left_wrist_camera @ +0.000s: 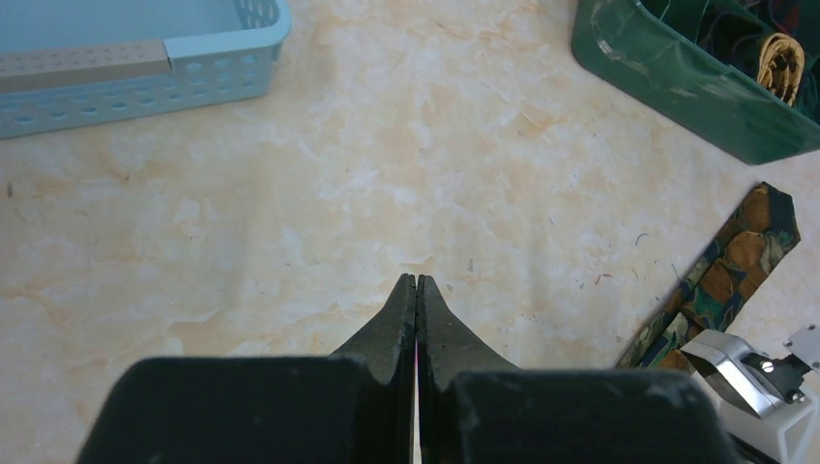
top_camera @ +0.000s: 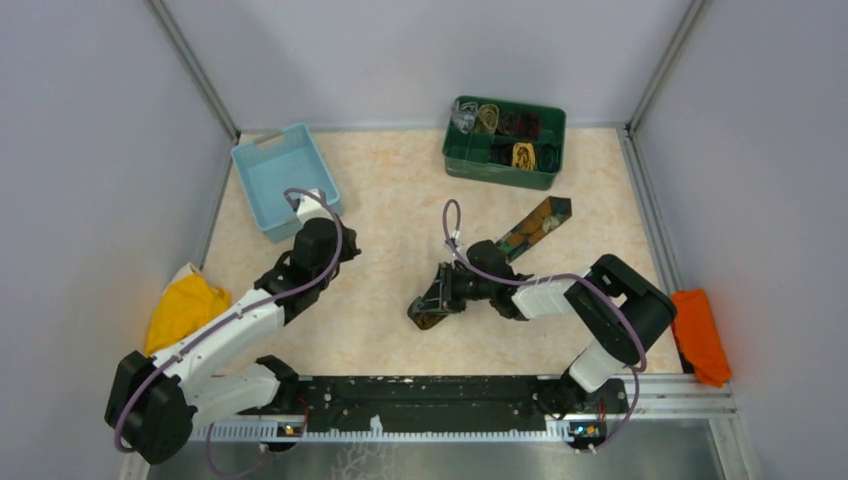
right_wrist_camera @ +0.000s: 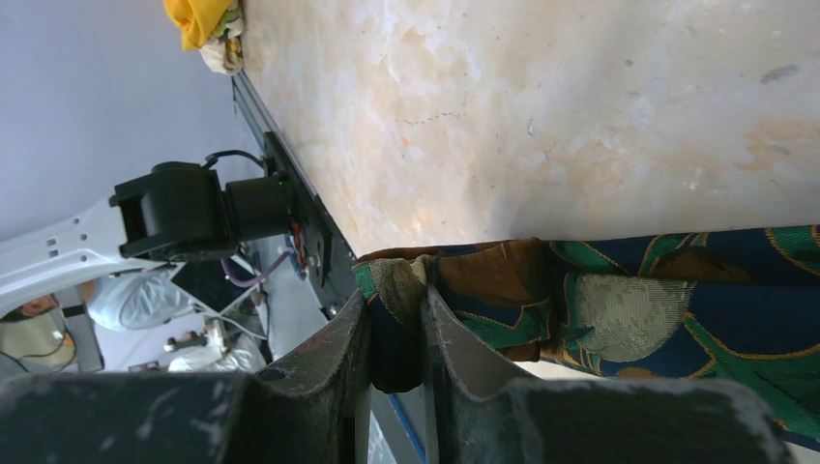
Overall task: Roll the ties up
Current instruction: Roll the tie at the center of the board.
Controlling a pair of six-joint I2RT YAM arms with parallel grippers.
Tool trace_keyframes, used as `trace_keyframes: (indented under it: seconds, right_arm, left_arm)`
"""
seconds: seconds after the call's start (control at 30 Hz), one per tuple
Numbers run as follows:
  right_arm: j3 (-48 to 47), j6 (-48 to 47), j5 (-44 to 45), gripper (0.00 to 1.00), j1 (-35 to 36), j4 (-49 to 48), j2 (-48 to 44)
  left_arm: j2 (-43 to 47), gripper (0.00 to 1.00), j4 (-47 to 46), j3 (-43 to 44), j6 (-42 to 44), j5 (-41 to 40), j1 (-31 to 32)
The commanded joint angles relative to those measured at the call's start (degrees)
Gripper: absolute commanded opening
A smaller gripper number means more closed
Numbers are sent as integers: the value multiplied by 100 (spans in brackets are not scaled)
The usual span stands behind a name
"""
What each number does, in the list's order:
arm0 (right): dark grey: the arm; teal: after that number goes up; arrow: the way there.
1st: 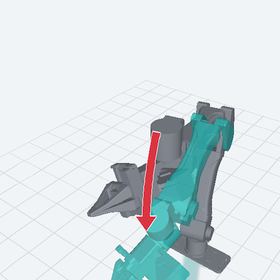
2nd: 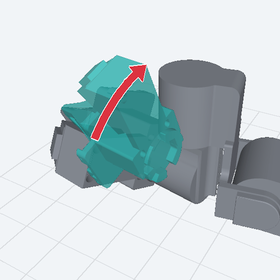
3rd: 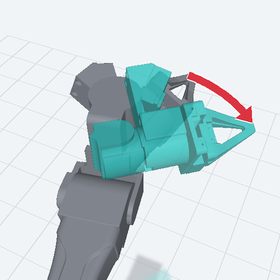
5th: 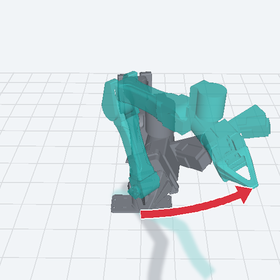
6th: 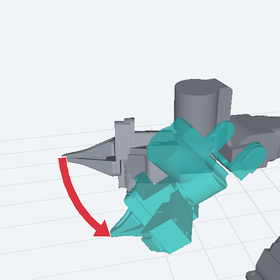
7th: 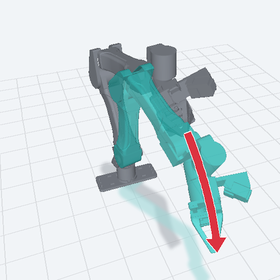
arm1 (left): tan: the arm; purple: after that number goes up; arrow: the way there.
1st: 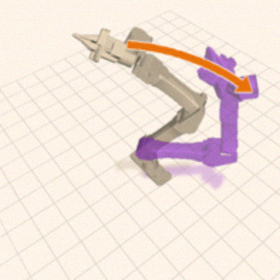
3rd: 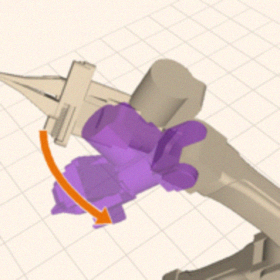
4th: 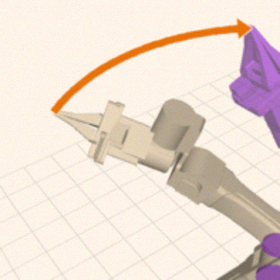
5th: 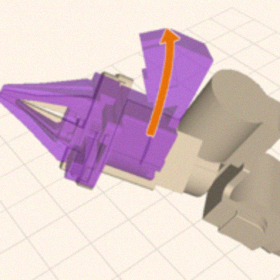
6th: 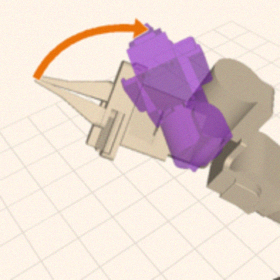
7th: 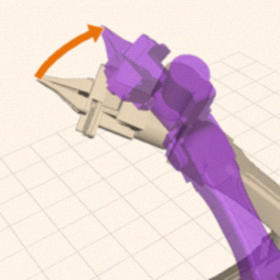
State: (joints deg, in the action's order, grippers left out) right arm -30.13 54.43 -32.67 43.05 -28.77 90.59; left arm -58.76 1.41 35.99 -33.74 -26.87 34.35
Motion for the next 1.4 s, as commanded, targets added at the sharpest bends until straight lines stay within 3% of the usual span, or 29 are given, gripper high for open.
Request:
trace_keyframes:
  seconds: [0.0, 0.3, 0.7, 0.93, 1.1, 1.27, 1.37]
  right_arm:
    - [167, 255, -193, 19, -220, -602, -185]
    - [673, 449, -355, 18, -737, -1236, -214]
    - [793, 34, -496, 18, -1311, -1014, -111]
    - [560, -608, -193, 18, -1431, -198, -124]
    - [147, -1403, 342, 19, -1430, 1034, -319]
    - [-195, -2044, 945, 35, -1420, 2036, -640]
    - [-330, -2282, 1130, 39, -1413, 2472, -785]
  left_arm:
    - [-167, 0, -343, 171, 86, 362, -11]
    - [-534, 0, -508, 343, 191, 584, 9]
    - [-861, 0, -671, 464, 301, 646, 80]
    - [-1110, 0, -849, 511, 334, 748, 115]
    - [-1346, 0, -936, 572, 350, 834, 190]
    - [-1595, 0, -1025, 626, 350, 916, 263]
    - [-1733, 0, -1054, 675, 335, 975, 303]
